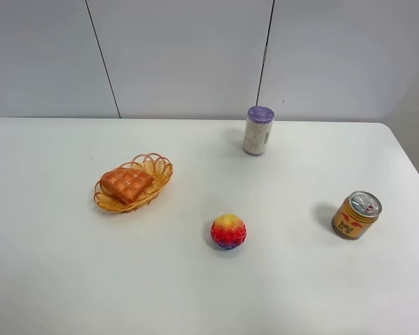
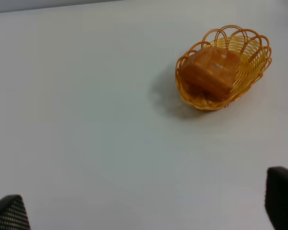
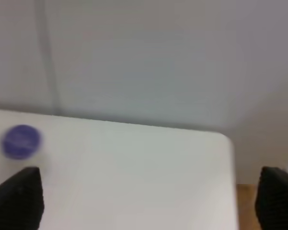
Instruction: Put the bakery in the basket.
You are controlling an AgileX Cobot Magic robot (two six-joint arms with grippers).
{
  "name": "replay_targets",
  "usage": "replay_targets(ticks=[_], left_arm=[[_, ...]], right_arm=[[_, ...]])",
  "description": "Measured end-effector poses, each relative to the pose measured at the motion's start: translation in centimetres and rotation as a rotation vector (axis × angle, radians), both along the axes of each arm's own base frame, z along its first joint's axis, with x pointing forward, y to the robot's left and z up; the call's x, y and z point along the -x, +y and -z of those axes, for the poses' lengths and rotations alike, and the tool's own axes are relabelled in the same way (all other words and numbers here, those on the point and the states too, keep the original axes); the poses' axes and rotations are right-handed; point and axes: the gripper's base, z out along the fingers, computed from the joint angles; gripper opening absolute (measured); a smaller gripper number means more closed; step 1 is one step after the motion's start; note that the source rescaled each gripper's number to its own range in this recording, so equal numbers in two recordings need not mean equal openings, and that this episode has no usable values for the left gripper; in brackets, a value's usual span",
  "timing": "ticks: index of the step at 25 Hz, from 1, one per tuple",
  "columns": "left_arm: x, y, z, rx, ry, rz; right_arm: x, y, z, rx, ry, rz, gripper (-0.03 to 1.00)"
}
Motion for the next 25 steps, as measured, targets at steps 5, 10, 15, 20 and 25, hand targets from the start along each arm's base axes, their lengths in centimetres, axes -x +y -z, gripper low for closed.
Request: replay_targets(ticks=[5,10,15,20,25], left_arm=[[0.0,0.0,0.0,0.0,0.0,0.0],[0.0,0.0,0.0,0.0,0.0,0.0],[0.0,0.0,0.0,0.0,0.0,0.0],[0.0,0.0,0.0,0.0,0.0,0.0],[0.0,0.0,0.0,0.0,0.0,0.0]], right_arm=[[9.8,-1.9,3.7,-0.037,-0.064,0.1,0.66],[16.4,-1.4,11.2,-0.071,-0.014,0.096,0.66],[20.8,-1.0,17.0,-0.092,-0.07,0.083,0.66],[23.2,-0.5,19.4,-0.13,-0.159,0.052,0.66],[22.5,-0.5,21.9,-0.113,-0.038,0.042,0.66]])
